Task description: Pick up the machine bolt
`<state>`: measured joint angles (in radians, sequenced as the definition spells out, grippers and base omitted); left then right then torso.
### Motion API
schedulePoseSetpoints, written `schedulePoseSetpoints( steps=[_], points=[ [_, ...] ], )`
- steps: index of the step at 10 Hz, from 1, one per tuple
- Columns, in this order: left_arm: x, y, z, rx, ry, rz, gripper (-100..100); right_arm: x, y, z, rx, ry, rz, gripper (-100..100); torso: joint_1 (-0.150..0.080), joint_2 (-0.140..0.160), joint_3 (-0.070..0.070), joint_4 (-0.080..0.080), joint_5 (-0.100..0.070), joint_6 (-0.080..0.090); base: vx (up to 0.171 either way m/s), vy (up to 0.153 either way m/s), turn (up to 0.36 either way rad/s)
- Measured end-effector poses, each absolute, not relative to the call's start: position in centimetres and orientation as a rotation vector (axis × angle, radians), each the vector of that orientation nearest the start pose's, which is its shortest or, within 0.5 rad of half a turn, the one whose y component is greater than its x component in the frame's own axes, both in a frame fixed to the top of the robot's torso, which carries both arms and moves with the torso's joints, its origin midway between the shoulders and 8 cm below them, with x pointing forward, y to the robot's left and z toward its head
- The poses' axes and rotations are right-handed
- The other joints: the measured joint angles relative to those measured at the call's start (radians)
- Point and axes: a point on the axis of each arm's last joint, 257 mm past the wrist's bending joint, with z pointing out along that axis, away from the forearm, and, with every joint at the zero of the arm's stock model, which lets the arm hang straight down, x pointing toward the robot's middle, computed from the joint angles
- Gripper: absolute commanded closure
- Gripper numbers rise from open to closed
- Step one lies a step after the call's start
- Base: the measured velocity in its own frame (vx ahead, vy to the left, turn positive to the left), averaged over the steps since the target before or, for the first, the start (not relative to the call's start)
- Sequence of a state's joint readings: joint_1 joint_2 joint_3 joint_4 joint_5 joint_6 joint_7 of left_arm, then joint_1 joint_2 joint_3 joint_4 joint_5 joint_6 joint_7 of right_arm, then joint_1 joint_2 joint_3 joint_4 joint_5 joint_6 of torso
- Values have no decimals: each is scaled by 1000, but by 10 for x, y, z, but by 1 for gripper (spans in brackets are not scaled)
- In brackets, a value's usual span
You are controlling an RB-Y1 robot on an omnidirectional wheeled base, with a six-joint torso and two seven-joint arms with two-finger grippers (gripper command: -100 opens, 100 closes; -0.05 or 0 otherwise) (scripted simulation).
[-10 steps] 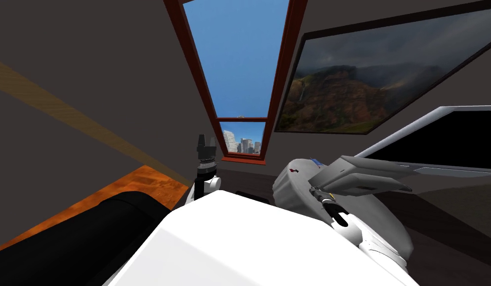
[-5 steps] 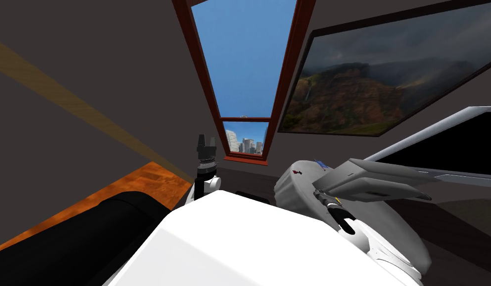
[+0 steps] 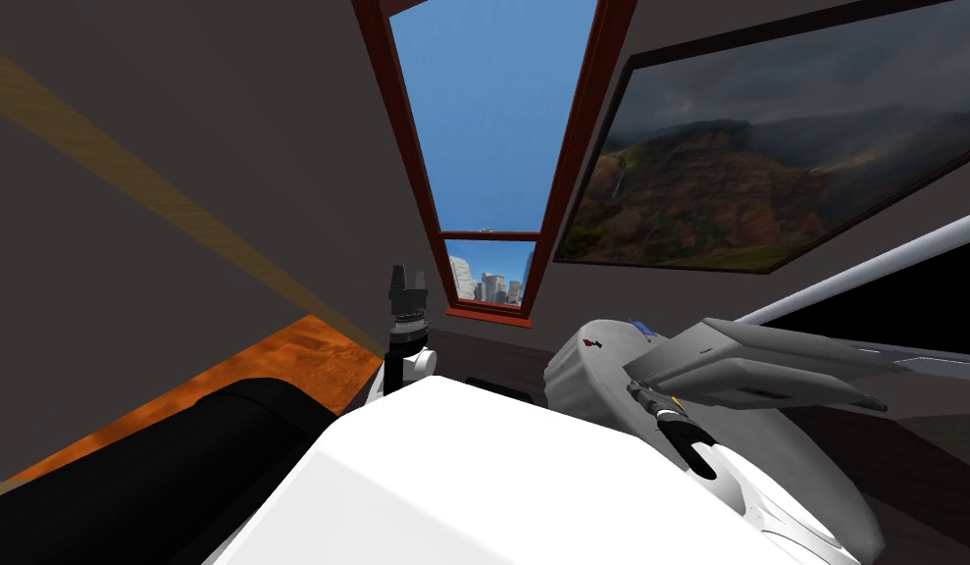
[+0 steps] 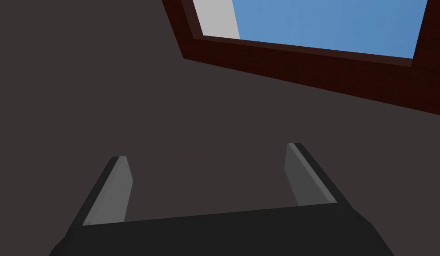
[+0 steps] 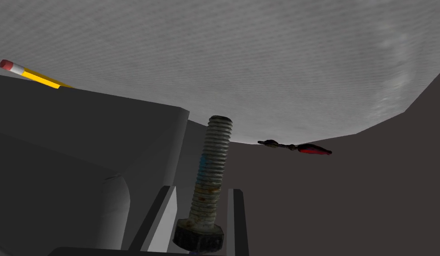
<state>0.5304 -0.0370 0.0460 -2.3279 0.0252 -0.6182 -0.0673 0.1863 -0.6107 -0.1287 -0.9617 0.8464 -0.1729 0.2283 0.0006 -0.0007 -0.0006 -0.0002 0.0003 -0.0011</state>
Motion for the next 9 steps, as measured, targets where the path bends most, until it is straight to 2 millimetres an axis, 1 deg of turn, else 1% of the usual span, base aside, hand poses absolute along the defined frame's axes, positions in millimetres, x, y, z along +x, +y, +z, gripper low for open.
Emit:
schedulePoseSetpoints(
  steps=[1, 2, 3, 4, 5, 6, 7, 8, 9],
  points=[
    [306, 297, 57, -555, 486, -1221, 0, 338, -592, -442, 214, 2153, -324, 100, 0, 0, 0, 0, 0, 0, -9, 26, 218],
    [306, 297, 57, -555, 486, -1221, 0, 326, -600, -444, 236, 2157, -333, 100, 1, 0, 0, 0, 0, -1, -8, 20, 94],
    [306, 297, 57, -555, 486, -1221, 0, 321, -604, -442, 242, 2157, -337, 100, 1, 0, 0, 0, 0, 0, -1, 9, -27],
    [306, 297, 57, -555, 486, -1221, 0, 320, -605, -441, 243, 2159, -340, 100, 0, 0, 0, 0, 0, 0, 1, 3, -23],
    [306, 297, 57, -555, 486, -1221, 0, 319, -606, -442, 236, 2165, -347, 100, 0, 0, 0, 0, 0, 0, -7, 19, 213],
    [306, 297, 57, -555, 486, -1221, 0, 307, -612, -441, 253, 2171, -355, 100, 1, 0, 0, 0, 0, -1, -7, 19, 109],
    [306, 297, 57, -555, 486, -1221, 0, 301, -617, -439, 282, 2168, -353, 100, 1, 0, 0, 0, 1, 0, 0, 10, -29],
    [306, 297, 57, -555, 486, -1221, 0, 299, -620, -440, 291, 2168, -356, 100, 0, 0, 0, 0, 0, 0, 2, 5, -31],
    [306, 297, 57, -555, 486, -1221, 0, 297, -622, -441, 275, 2178, -366, 100, 0, 0, 0, 0, 0, 0, -6, 22, 231]
  ],
)
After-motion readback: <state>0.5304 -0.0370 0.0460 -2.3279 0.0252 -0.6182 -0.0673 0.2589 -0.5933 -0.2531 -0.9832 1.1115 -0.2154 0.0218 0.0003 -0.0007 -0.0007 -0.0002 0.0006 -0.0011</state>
